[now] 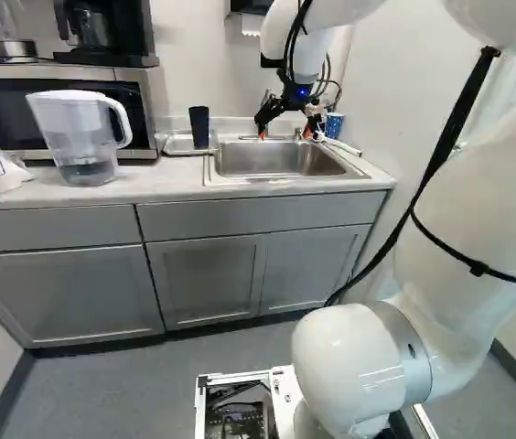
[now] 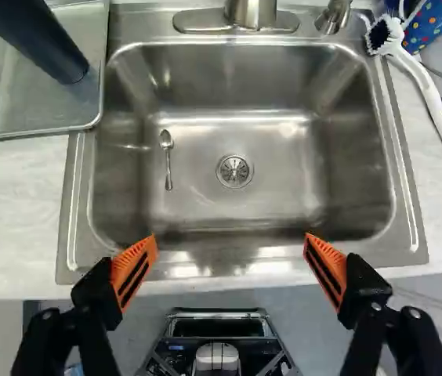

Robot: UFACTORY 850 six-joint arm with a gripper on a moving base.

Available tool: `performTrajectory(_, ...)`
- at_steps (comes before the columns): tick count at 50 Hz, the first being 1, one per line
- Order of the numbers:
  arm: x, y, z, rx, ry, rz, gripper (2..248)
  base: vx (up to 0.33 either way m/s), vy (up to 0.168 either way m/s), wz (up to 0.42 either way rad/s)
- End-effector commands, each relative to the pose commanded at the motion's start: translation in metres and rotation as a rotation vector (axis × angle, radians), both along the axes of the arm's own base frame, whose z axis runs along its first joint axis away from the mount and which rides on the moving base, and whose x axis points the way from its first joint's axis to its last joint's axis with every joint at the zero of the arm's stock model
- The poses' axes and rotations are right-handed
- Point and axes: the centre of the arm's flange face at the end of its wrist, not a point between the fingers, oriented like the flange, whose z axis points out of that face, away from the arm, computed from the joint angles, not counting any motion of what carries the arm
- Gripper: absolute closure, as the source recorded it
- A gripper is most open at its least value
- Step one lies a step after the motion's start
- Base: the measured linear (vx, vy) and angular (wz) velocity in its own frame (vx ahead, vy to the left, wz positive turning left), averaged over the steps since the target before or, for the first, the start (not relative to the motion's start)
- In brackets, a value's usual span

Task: Rinse the cup and place it in the tray

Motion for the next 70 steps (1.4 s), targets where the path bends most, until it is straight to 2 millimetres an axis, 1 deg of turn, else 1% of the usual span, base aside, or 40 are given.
performTrajectory(37, 0.0, 0.0, 0.0, 0.0, 0.0, 0.0, 3, -0.171, 0.004, 0.009)
performTrajectory(70, 0.0, 0.0, 0.0, 0.0, 0.0, 0.0, 3, -0.098, 0.0, 0.004)
